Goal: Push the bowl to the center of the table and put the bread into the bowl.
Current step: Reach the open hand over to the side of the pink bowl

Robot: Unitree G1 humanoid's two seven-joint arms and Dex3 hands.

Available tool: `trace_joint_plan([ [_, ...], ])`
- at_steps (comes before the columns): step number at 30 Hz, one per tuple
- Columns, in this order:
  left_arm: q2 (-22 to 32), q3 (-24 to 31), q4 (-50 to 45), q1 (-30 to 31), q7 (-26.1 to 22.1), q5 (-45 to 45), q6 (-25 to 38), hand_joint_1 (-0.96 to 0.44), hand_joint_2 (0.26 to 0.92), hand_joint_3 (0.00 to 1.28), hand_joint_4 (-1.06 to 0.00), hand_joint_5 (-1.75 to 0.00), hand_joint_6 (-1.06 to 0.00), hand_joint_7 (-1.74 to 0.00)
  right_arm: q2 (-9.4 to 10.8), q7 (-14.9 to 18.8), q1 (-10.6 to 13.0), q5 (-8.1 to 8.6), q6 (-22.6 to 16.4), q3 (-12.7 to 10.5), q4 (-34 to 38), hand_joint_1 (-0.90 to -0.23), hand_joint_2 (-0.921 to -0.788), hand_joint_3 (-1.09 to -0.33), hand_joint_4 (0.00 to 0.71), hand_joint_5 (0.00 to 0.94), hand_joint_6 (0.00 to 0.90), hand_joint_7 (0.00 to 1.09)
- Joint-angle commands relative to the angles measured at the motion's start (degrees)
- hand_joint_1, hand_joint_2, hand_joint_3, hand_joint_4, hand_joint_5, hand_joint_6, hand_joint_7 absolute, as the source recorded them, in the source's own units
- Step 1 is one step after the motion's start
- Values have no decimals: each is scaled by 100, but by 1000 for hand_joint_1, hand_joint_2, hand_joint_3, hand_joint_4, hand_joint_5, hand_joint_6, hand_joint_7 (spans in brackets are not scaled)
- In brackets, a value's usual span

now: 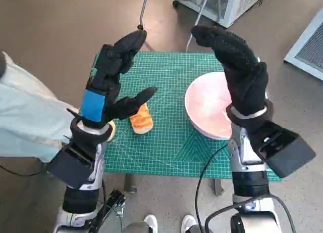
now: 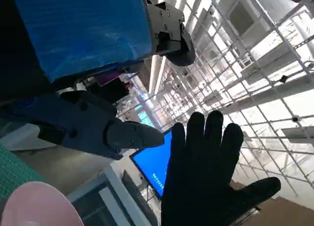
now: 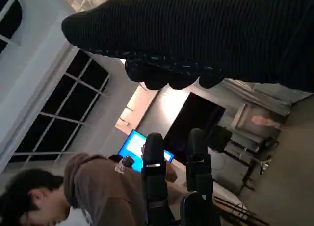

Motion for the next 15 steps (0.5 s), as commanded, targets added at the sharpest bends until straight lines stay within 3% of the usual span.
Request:
trace_joint_plan([
  [1,37,13,-24,0,-21,23,8,-343,921,250,-345,-2,-133,-626,12,56,60,24,-19,-4,107,-634,-921,-833,265,11,-1,820],
  [15,38,18,54,-53,-25,19,23,-339,921,251,-345,-2,-134,-627,-13,93,46,45,-34,-28,177,-637,-921,-835,265,12,-1,823],
])
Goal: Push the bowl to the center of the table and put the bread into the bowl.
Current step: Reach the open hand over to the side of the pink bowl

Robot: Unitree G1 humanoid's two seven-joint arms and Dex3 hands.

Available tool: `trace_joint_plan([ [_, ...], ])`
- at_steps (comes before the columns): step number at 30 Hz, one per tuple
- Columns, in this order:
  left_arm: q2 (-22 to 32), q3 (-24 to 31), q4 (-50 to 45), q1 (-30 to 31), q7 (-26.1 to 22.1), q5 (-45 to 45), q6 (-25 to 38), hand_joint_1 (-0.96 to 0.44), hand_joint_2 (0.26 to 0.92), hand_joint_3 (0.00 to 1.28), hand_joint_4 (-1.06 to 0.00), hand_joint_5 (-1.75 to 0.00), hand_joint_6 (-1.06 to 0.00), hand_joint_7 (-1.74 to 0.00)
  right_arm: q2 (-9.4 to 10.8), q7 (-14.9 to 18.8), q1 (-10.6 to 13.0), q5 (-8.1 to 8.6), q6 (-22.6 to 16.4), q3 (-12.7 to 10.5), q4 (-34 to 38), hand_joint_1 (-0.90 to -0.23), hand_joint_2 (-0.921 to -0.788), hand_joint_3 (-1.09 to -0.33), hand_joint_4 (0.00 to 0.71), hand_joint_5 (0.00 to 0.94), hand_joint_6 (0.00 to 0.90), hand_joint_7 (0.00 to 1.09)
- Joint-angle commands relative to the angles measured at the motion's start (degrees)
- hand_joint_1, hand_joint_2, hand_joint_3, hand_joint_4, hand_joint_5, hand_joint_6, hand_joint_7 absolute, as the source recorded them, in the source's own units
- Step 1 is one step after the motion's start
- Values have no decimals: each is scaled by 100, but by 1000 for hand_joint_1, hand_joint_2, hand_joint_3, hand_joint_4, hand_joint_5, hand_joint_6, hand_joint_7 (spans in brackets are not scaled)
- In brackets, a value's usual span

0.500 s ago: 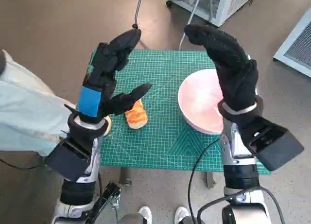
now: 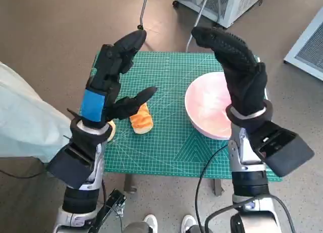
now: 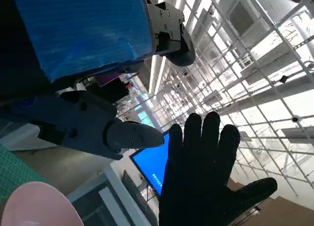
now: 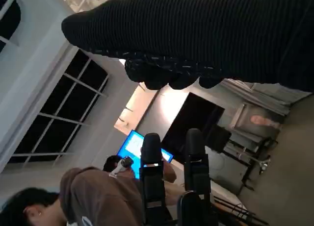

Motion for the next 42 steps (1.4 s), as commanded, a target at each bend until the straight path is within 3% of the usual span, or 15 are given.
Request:
trace_joint_plan([
  [1,36,12,46,-53,-22,25,26,-339,921,251,-345,-2,-135,-628,-15,70,48,44,1,-16,75,-637,-921,-835,265,12,-1,823],
  [9,33,-7,28,-56,-23,40,60,-338,921,251,-345,-2,-136,-629,-112,117,72,109,-6,-127,134,-637,-921,-832,267,13,-1,825],
  [16,25,-20,6,-36,-31,30,74,-338,921,251,-346,-2,-136,-628,-457,229,-6,363,-152,-549,643,-645,-921,-813,273,16,-1,828],
  [19,25,-21,9,-28,-34,28,73,-338,921,251,-346,-2,-136,-628,-587,146,-30,393,-226,-753,883,-652,-921,-807,274,16,-1,824],
  [23,23,-14,48,-28,-39,13,60,-338,921,251,-346,-2,-136,-628,-718,-170,-39,236,-391,-998,1194,-654,-921,-807,270,14,-1,802],
  [31,-13,-25,54,-13,-25,13,63,-340,921,253,-346,-2,-137,-627,-1096,-1223,-80,-385,-888,-1428,2521,-620,-921,-856,249,3,-1,776],
  [37,-37,-28,50,2,-31,-9,58,-341,921,254,-345,-2,-137,-626,-1308,-1876,-146,-755,-1124,-1494,3488,-601,-921,-879,238,0,-1,742],
  [42,-45,-17,71,4,-41,-39,59,-341,921,255,-344,-1,-140,-627,-1434,-2412,-143,-1015,-1084,-1441,4154,-569,-921,-900,237,1,-1,732],
])
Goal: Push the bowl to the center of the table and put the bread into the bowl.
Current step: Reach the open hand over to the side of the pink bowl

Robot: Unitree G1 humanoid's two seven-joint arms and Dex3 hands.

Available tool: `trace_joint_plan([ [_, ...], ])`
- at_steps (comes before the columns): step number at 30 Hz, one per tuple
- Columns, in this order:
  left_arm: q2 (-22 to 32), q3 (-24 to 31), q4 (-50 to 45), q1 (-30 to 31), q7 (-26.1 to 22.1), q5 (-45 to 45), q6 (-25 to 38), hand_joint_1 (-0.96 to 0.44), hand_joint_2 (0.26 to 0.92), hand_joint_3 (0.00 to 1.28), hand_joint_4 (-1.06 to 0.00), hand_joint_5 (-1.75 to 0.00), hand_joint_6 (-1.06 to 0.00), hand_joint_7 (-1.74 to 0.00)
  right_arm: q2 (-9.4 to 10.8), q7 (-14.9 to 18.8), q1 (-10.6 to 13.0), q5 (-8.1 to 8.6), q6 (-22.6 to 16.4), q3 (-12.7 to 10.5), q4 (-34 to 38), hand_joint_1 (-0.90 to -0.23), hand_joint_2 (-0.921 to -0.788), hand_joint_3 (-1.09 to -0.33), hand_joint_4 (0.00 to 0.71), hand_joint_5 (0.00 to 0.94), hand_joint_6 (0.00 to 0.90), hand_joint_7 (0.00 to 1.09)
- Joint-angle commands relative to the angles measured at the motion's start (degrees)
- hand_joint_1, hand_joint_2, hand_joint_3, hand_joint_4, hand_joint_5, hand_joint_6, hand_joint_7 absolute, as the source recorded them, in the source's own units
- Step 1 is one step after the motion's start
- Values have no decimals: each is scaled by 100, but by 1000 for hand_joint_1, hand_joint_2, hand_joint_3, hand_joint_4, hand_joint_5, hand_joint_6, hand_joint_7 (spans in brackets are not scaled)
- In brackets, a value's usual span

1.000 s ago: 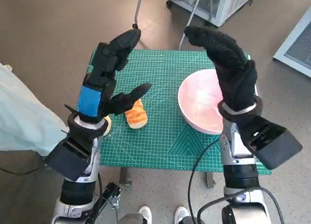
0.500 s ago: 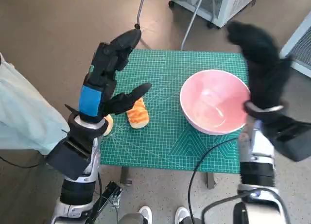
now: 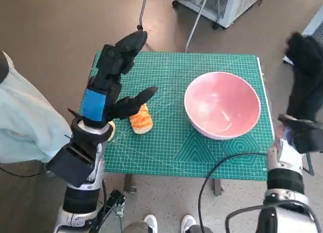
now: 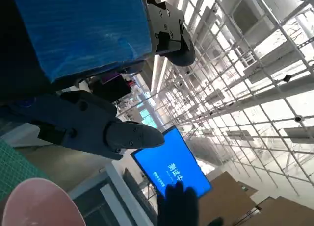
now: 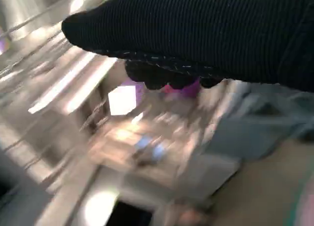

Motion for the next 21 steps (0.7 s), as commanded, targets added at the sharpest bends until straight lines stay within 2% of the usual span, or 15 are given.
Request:
trace_joint_plan([
  [1,-9,3,54,8,-34,-36,-9,-341,921,255,-344,-1,-140,-627,-69,-537,80,-271,133,32,697,-560,-921,-907,237,1,-1,732],
  [3,-8,9,54,13,-39,-48,-6,-342,921,254,-341,0,-141,-626,-56,-741,117,-363,230,71,915,-536,-921,-927,241,3,-1,738],
  [8,4,25,42,27,-48,-57,6,-342,921,255,-338,0,-141,-626,20,-984,178,-482,467,169,1207,-537,-921,-936,262,13,1,745],
  [10,9,30,32,34,-53,-54,16,-343,921,255,-338,0,-142,-625,94,-938,200,-426,612,150,1298,-533,-921,-938,271,17,3,742],
  [15,39,44,-6,53,-52,-15,48,-343,921,255,-338,0,-143,-624,321,-580,174,-70,907,-71,1432,-520,-921,-942,274,14,22,702],
  [21,78,53,-48,82,-44,28,59,-346,921,256,-338,0,-143,-623,605,-295,72,258,1165,-284,1521,-560,-921,-923,288,18,60,697],
])
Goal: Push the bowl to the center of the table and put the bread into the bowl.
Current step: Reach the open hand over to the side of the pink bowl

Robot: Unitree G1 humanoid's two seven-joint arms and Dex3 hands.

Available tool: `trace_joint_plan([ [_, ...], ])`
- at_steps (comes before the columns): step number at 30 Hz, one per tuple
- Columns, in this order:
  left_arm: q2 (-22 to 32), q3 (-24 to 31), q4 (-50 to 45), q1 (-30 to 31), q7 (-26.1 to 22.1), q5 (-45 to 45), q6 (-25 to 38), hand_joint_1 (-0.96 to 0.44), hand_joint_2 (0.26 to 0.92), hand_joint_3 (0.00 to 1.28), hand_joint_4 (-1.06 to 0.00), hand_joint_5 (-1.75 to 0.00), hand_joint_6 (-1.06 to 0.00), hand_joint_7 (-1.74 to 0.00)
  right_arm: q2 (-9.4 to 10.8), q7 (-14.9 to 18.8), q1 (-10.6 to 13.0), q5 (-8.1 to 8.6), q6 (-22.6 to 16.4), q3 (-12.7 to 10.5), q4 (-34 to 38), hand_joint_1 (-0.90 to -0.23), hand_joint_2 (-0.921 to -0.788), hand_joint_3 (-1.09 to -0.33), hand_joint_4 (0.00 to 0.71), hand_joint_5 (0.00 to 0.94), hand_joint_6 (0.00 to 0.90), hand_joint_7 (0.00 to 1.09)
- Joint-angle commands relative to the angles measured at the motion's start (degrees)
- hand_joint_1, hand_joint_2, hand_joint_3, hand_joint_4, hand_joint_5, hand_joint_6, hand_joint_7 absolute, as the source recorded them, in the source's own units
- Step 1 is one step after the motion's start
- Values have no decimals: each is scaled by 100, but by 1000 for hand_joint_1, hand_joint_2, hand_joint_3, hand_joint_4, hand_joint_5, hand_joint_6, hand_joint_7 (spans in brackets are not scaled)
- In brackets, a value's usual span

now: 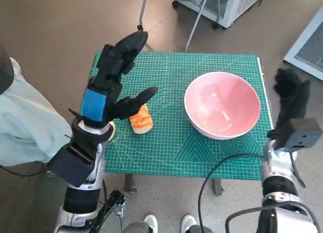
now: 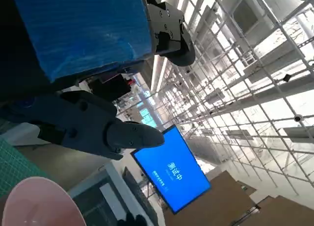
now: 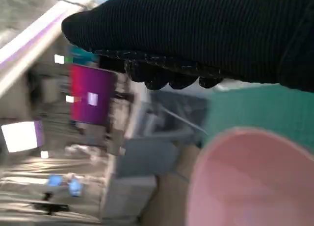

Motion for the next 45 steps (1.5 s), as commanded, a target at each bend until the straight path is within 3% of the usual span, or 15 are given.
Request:
trace_joint_plan([
  [1,65,33,-50,78,-2,43,36,-346,921,256,-338,0,-143,-622,272,239,16,250,294,-177,156,-562,-921,-922,289,18,63,697],
  [7,92,40,-89,107,3,57,45,-351,921,255,-340,-1,-144,-622,516,397,-102,444,562,-337,225,-590,-921,-916,300,20,80,696],
  [20,135,29,-183,245,29,135,5,-356,921,261,-330,-1,-145,-621,895,380,-422,519,1051,-462,317,-552,-921,-933,291,5,119,652],
  [36,199,116,-427,485,82,179,91,-356,921,277,-335,-8,-140,-616,1144,251,-884,555,1420,-601,359,-546,-921,-927,280,3,137,654],
  [45,234,214,-469,646,104,154,76,-344,921,280,-343,-8,-161,-575,1252,169,-1082,561,1530,-670,370,-567,-921,-867,321,21,193,693],
])
